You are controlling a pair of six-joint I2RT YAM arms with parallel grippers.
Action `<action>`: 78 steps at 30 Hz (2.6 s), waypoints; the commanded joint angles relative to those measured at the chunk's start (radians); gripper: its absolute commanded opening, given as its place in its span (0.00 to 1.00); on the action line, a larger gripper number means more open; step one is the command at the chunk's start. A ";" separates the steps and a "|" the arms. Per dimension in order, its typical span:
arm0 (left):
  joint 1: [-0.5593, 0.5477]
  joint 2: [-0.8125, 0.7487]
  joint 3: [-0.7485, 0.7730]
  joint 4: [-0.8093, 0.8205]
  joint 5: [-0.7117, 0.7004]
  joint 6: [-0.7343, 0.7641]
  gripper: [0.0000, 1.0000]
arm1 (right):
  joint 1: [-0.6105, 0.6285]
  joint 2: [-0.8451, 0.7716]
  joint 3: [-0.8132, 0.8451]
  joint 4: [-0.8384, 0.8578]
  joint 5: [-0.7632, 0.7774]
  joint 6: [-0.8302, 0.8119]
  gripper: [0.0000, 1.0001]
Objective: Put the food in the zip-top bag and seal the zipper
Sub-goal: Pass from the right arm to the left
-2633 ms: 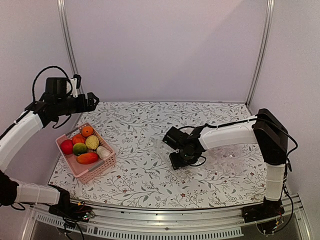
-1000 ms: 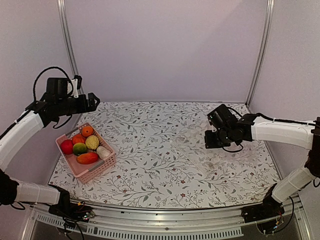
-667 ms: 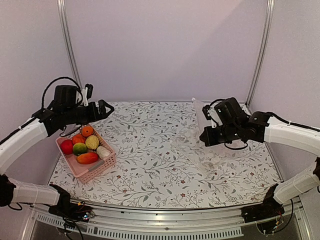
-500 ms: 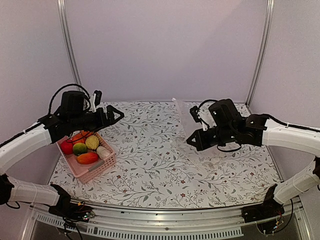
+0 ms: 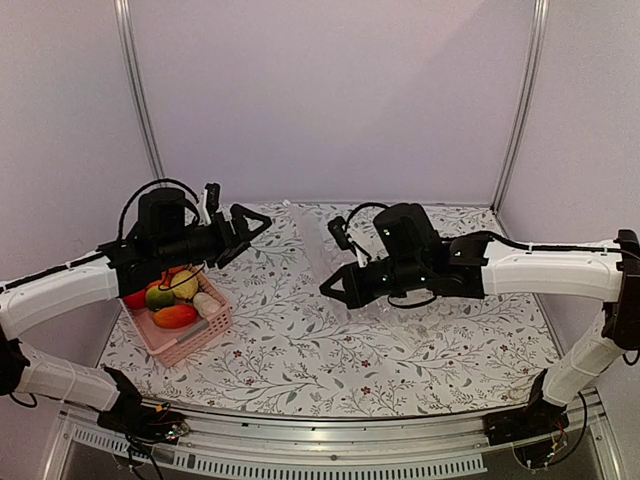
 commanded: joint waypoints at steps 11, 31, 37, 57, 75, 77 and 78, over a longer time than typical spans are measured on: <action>-0.008 0.114 0.003 0.118 -0.056 -0.102 0.89 | 0.085 0.136 0.103 0.056 -0.035 0.003 0.00; 0.008 0.151 0.014 0.020 -0.141 -0.120 0.36 | 0.121 0.151 0.106 0.027 -0.004 -0.031 0.00; 0.009 0.162 0.031 0.002 -0.147 -0.109 0.27 | 0.123 0.157 0.106 0.022 0.002 -0.034 0.00; 0.010 0.162 0.088 -0.073 -0.096 -0.001 0.00 | 0.123 0.114 0.102 -0.011 0.098 -0.036 0.29; -0.070 0.244 0.519 -0.605 0.393 0.810 0.00 | -0.087 -0.219 0.083 -0.206 0.095 -0.202 0.66; -0.086 0.250 0.537 -0.641 0.423 0.876 0.00 | -0.122 -0.234 0.091 -0.206 0.031 -0.205 0.66; -0.095 0.251 0.540 -0.654 0.451 0.903 0.00 | -0.136 -0.238 0.097 -0.206 -0.005 -0.206 0.66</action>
